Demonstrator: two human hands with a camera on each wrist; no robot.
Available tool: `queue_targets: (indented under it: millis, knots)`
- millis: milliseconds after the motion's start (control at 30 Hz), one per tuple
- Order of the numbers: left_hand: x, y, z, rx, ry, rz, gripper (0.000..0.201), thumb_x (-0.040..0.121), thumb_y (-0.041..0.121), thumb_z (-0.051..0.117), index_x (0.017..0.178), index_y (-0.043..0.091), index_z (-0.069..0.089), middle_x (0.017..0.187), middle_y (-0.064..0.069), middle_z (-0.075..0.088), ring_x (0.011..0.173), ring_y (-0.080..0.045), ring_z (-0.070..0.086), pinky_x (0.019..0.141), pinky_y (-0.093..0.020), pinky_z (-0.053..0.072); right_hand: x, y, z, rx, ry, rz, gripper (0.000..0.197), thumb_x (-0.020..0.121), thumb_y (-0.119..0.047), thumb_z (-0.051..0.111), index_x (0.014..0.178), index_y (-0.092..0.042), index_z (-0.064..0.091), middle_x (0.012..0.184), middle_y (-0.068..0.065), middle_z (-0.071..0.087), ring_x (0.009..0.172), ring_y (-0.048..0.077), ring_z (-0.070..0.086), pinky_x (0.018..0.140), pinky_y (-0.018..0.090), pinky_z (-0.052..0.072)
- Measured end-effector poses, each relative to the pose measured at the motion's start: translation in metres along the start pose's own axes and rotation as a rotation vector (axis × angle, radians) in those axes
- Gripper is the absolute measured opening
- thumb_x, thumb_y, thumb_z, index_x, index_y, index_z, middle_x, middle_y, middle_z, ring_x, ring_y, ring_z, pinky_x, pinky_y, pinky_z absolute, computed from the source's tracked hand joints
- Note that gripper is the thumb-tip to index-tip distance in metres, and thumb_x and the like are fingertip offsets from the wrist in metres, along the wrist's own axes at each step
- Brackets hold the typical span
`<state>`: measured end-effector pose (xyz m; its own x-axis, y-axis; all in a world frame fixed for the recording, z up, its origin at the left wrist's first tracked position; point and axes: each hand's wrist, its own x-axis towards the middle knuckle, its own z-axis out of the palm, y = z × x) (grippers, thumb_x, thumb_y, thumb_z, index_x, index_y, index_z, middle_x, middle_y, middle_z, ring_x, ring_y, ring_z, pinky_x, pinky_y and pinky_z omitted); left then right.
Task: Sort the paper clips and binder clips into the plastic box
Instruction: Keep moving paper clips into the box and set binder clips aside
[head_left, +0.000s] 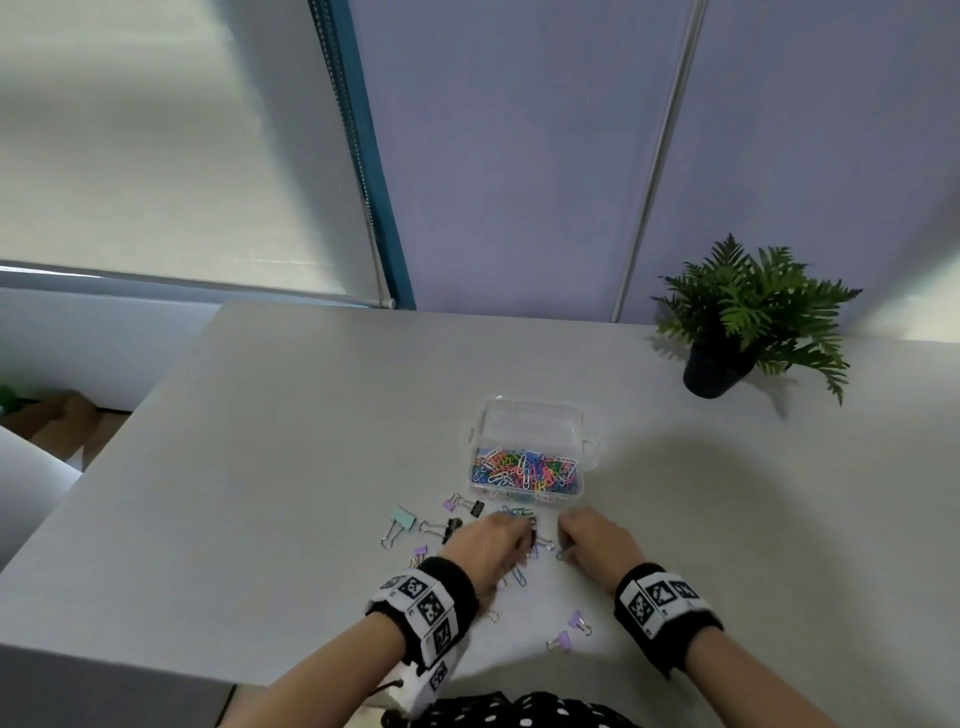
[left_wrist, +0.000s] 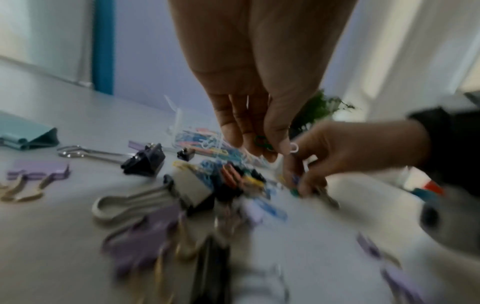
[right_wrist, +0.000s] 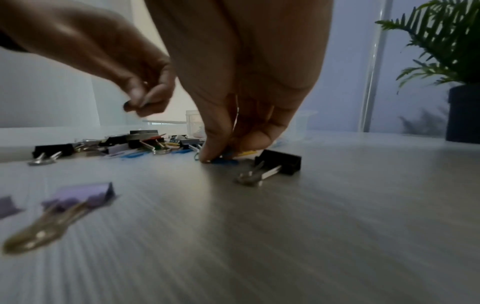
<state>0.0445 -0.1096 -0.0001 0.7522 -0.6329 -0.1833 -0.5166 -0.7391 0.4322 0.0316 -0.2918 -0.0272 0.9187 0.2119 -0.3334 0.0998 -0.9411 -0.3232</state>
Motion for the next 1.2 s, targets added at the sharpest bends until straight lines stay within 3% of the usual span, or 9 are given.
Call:
queue_targets:
  millis: [200, 367, 433, 533, 633, 800, 967, 1067, 1200]
  knots:
    - [0.033, -0.010, -0.017, -0.080, 0.079, -0.236, 0.018, 0.091, 0.011, 0.052, 0.106, 0.011, 0.062, 0.110, -0.007, 0.063, 0.099, -0.022, 0.061, 0.093, -0.040, 0.051, -0.006, -0.001, 0.010, -0.130, -0.030, -0.125, 0.016, 0.087, -0.013, 0.050, 0.102, -0.007, 0.051, 0.116, 0.007, 0.046, 0.111, 0.020, 0.039, 0.069, 0.024, 0.028]
    - [0.037, 0.008, -0.002, 0.122, -0.018, -0.271, 0.028, 0.092, 0.003, 0.044, 0.116, 0.008, 0.055, 0.119, -0.015, 0.057, 0.109, -0.033, 0.056, 0.091, -0.044, 0.049, -0.012, 0.000, 0.011, -0.252, 0.066, -0.226, 0.029, 0.071, -0.021, 0.072, 0.084, -0.016, 0.047, 0.084, 0.002, 0.061, 0.089, 0.015, 0.044, 0.050, 0.022, 0.024]
    - [0.036, 0.013, 0.001, 0.154, -0.031, -0.271, 0.029, 0.091, 0.001, 0.041, 0.118, 0.007, 0.051, 0.122, -0.017, 0.055, 0.113, -0.034, 0.053, 0.091, -0.045, 0.047, -0.015, -0.003, 0.006, -0.179, -0.009, -0.219, 0.011, 0.086, -0.018, 0.054, 0.094, -0.011, 0.051, 0.099, 0.007, 0.057, 0.100, 0.020, 0.046, 0.060, 0.026, 0.030]
    - [0.033, 0.012, 0.005, 0.166, -0.054, -0.260, 0.031, 0.090, 0.000, 0.041, 0.120, 0.007, 0.048, 0.122, -0.019, 0.055, 0.116, -0.034, 0.051, 0.094, -0.046, 0.045, -0.013, 0.003, -0.006, 0.069, 0.040, -0.166, 0.006, 0.084, -0.017, 0.054, 0.089, -0.014, 0.056, 0.089, -0.005, 0.050, 0.086, 0.018, 0.050, 0.070, 0.029, 0.040]
    - [0.031, 0.010, 0.002, 0.158, -0.093, -0.244, 0.024, 0.092, 0.004, 0.045, 0.115, 0.007, 0.052, 0.118, -0.018, 0.057, 0.110, -0.033, 0.056, 0.094, -0.044, 0.047, -0.005, 0.005, -0.030, 0.348, 0.211, -0.151, 0.004, 0.082, -0.010, 0.063, 0.084, -0.013, 0.061, 0.079, -0.005, 0.058, 0.071, 0.013, 0.057, 0.069, 0.025, 0.049]
    - [0.030, 0.001, -0.009, 0.022, -0.162, -0.269, 0.015, 0.088, 0.016, 0.055, 0.102, 0.014, 0.060, 0.109, -0.010, 0.065, 0.101, -0.029, 0.062, 0.088, -0.038, 0.053, 0.023, -0.007, -0.066, 0.642, 0.386, -0.061, 0.005, 0.085, -0.003, 0.059, 0.088, -0.004, 0.063, 0.072, -0.003, 0.059, 0.055, -0.004, 0.058, 0.052, 0.008, 0.045]
    - [0.022, -0.010, -0.020, -0.162, -0.092, -0.261, 0.021, 0.086, 0.012, 0.054, 0.106, 0.013, 0.061, 0.107, -0.009, 0.067, 0.101, -0.024, 0.061, 0.085, -0.025, 0.044, 0.043, -0.009, -0.060, 0.425, 0.306, -0.048, 0.018, 0.090, -0.014, 0.054, 0.105, -0.006, 0.060, 0.099, 0.006, 0.062, 0.092, 0.020, 0.058, 0.086, 0.033, 0.048]
    - [0.015, -0.022, -0.020, -0.291, -0.069, -0.314, 0.024, 0.087, 0.016, 0.055, 0.110, 0.016, 0.061, 0.102, -0.007, 0.066, 0.095, -0.021, 0.061, 0.077, -0.017, 0.039, 0.034, -0.010, -0.045, 0.307, 0.359, -0.182, 0.013, 0.089, -0.011, 0.053, 0.098, -0.008, 0.062, 0.100, 0.007, 0.063, 0.093, 0.020, 0.057, 0.085, 0.030, 0.046]
    - [0.008, -0.038, -0.020, -0.555, -0.085, -0.387, 0.012, 0.086, 0.011, 0.057, 0.091, 0.021, 0.062, 0.073, 0.006, 0.058, 0.057, -0.004, 0.055, 0.056, -0.009, 0.044, 0.017, -0.009, -0.025, 0.336, 0.386, -0.318, 0.007, 0.085, -0.003, 0.058, 0.087, -0.007, 0.063, 0.088, 0.001, 0.061, 0.082, 0.014, 0.054, 0.074, 0.018, 0.041]
